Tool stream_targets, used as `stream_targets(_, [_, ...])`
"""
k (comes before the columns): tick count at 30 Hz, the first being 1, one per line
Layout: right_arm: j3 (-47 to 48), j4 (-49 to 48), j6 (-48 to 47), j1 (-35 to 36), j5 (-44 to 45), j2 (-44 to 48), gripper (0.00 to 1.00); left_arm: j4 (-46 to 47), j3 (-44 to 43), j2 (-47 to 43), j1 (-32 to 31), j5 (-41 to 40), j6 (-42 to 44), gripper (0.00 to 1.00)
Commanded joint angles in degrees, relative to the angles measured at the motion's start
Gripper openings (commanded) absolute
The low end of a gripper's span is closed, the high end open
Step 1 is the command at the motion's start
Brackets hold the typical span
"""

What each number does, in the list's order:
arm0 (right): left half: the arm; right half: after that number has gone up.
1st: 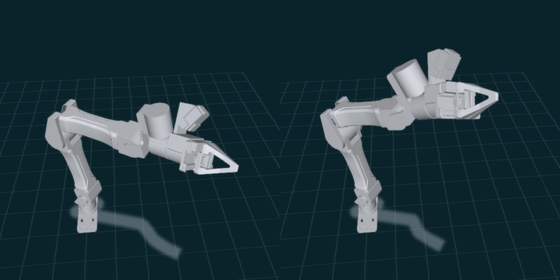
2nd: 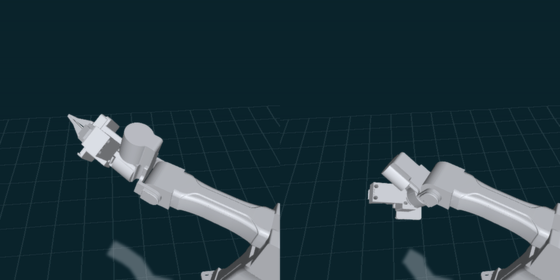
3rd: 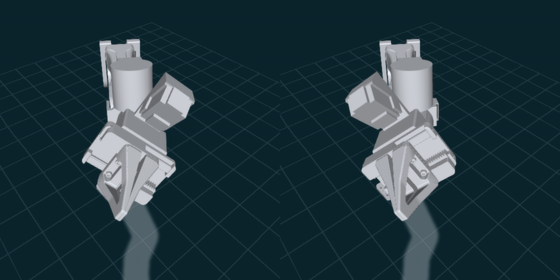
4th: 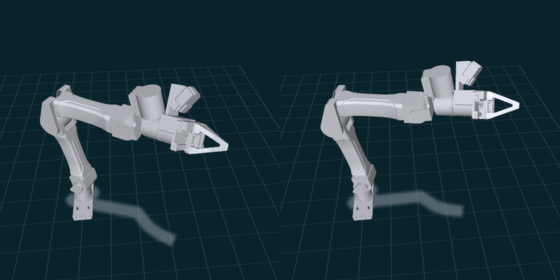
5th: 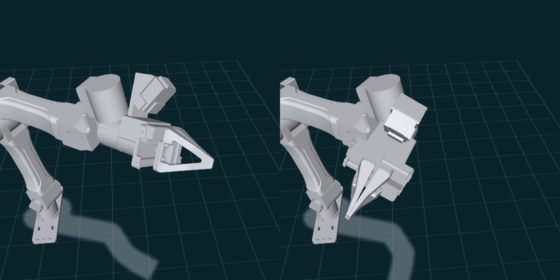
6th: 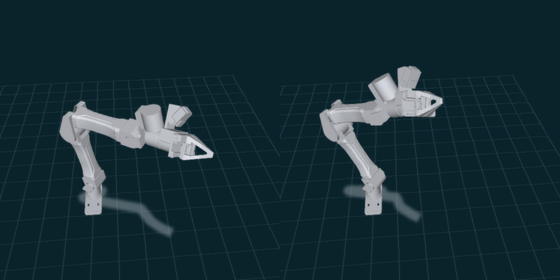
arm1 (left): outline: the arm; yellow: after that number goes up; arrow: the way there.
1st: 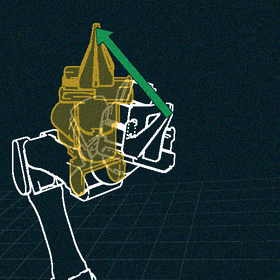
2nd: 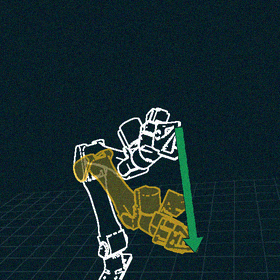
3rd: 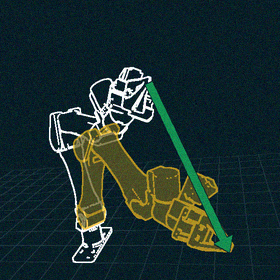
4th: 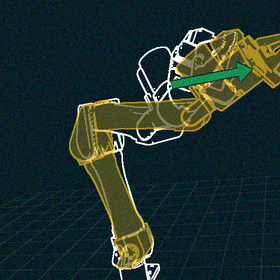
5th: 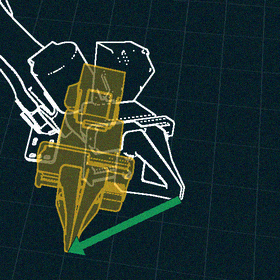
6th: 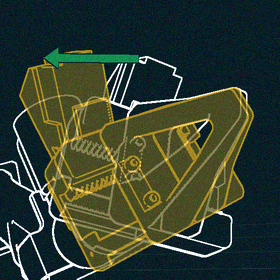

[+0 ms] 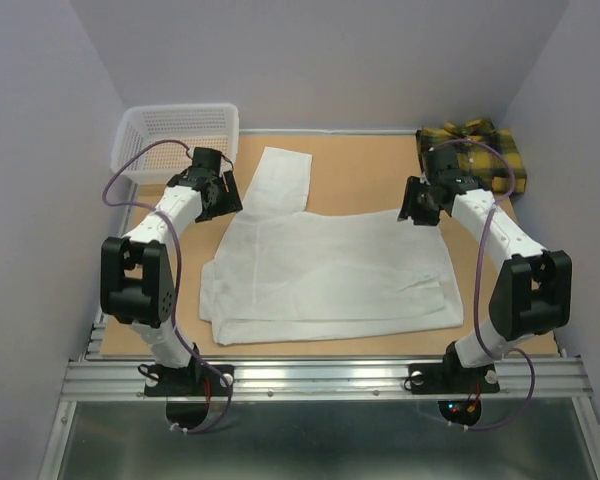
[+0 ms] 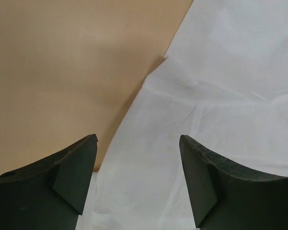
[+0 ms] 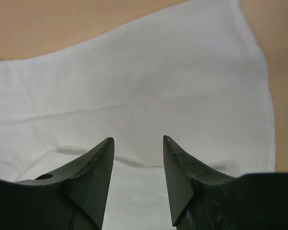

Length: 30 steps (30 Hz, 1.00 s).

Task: Fold and stack the long sleeve shirts
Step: Fold the shirt

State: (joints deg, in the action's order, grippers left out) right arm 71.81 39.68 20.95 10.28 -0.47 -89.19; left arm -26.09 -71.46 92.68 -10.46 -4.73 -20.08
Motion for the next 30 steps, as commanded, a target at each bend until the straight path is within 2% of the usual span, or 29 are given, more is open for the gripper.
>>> stream_targets(1, [5.09,-3.73,-5.03,-4.03,-3.12,-3.35,0.48,3.92,-4.12,7.5,1.49,4.63,3.73,0.77])
stream_targets(4, [6.5,-5.31,-5.31,-5.1,-4.27,-5.29,0.46,8.05,-4.82,11.11,1.49,9.38,4.08,0.76])
stream_targets(10, [5.27,-7.95,-4.87,-5.27,-4.45,-4.25,0.46,16.24,-2.46,13.31,1.49,8.43,7.59,0.76])
stream_targets(15, [0.89,-12.33,-1.44,-5.19,-9.54,-0.65,0.46,17.2,-0.79,14.02,1.49,6.14,10.23,0.76])
stream_targets(18, [-1.84,-14.1,-1.35,-5.27,-8.85,0.42,0.46,15.9,-1.13,14.98,1.49,5.17,10.93,0.75])
stream_targets(24, [-2.82,-14.54,-2.76,-5.27,-8.32,0.33,0.46,15.89,0.36,14.72,1.41,8.25,11.55,0.72])
stream_targets(30, [-3.78,-15.25,-2.76,-5.19,-8.58,0.68,0.46,15.1,1.15,16.56,1.41,6.75,11.11,0.67])
